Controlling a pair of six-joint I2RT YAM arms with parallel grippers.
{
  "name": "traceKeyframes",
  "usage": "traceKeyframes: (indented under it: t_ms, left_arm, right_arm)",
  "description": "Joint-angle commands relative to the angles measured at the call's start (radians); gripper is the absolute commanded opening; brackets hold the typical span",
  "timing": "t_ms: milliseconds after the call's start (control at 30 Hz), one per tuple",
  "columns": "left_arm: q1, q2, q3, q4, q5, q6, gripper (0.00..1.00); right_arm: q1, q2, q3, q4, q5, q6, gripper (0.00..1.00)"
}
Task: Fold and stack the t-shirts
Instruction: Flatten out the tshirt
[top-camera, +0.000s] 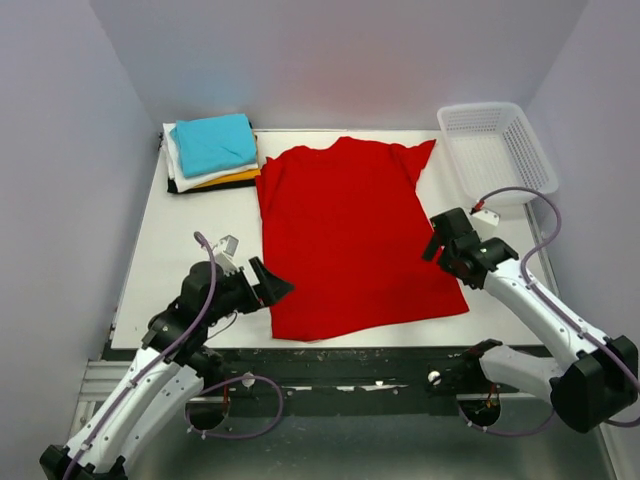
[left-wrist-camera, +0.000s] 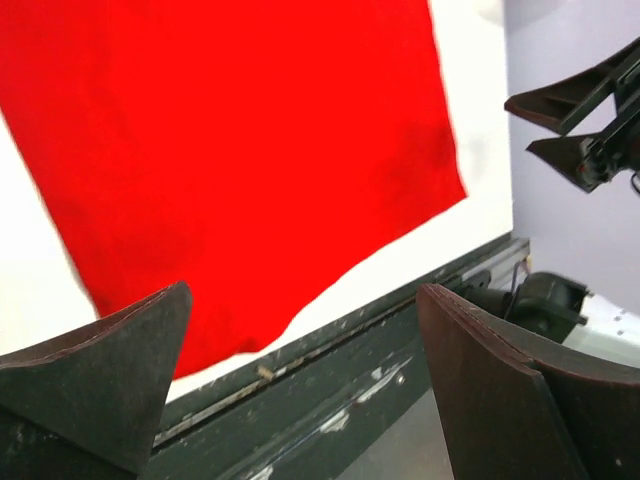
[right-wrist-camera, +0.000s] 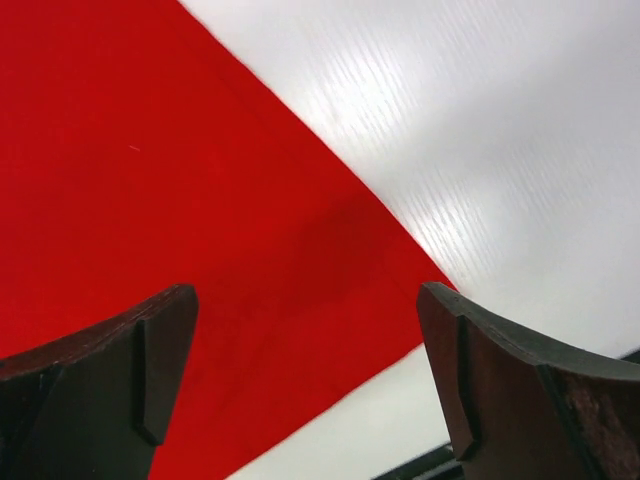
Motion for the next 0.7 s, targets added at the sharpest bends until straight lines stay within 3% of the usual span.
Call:
traceKeyframes:
  t_ms: [0, 133, 233, 433, 667]
  left_arm:
    - [-0.003, 0.07, 0.121, 0.086, -0.092, 0.084, 0.99]
    - [0.03, 0.368, 0.308, 0.142, -0.087, 0.212, 0.99]
    - [0.119, 0.618, 0.46, 0.199, 0.075, 0.262, 0.99]
    - [0.188, 1.02, 0.715, 0.175, 0.104, 0.32, 0.99]
    - [0.19, 1.238, 0.72, 0.185, 0.095, 0.328, 0.99]
  right_arm:
    - [-0.002, -0.089, 0.042, 0.115, -0.048, -0.077, 1.0]
    - [-0.001, -0.085, -0.043, 0.387, -0.375, -0.169, 1.0]
    - [0.003, -0.012, -0.11, 0.545, -0.525, -0.162, 1.0]
    - [0.038, 0.091, -0.182, 0.702, -0.594, -0.128, 1.0]
    - [0.065, 0.18, -0.239, 0.739, -0.517, -0.067, 1.0]
